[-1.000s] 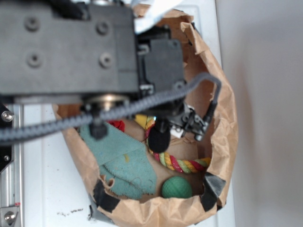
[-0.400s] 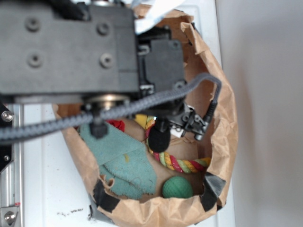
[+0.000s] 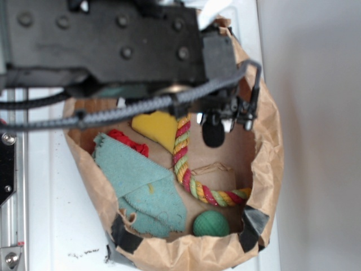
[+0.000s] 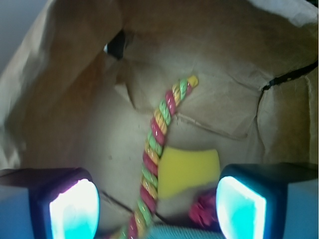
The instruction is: Grab the multicolored rope.
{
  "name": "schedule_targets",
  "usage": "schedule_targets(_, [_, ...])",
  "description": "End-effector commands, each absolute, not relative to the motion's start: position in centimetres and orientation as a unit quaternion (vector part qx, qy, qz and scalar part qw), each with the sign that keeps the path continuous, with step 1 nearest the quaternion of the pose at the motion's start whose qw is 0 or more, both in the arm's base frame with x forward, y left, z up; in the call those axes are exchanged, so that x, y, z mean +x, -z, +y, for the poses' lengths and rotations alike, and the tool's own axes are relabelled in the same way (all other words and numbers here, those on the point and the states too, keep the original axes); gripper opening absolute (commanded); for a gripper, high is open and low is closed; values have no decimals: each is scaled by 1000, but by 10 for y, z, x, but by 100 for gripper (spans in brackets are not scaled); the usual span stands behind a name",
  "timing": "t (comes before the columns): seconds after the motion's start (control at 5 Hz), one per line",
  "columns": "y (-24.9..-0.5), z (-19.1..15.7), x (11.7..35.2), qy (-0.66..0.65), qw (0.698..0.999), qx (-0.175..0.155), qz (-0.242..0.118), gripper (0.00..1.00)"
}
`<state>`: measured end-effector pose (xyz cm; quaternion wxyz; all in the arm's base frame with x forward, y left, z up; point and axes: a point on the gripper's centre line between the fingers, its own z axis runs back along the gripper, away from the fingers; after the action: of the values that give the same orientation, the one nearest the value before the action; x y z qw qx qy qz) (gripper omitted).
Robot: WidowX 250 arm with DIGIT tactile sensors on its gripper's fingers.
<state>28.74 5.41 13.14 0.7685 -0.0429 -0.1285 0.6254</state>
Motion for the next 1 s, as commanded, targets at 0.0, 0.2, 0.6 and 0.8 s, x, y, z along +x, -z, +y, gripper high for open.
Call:
schedule_targets(0.0, [-123,87,275,-658,739,-37,-139,100])
schedule_targets(0.2, [-111,99,285,-668,732,-44,-128,100])
schedule_targets(0.6, [-93,101,300,-667,733,-42,-129,100])
schedule_targets(0.8, [-79,95,296,-640,757,-35,-126,100])
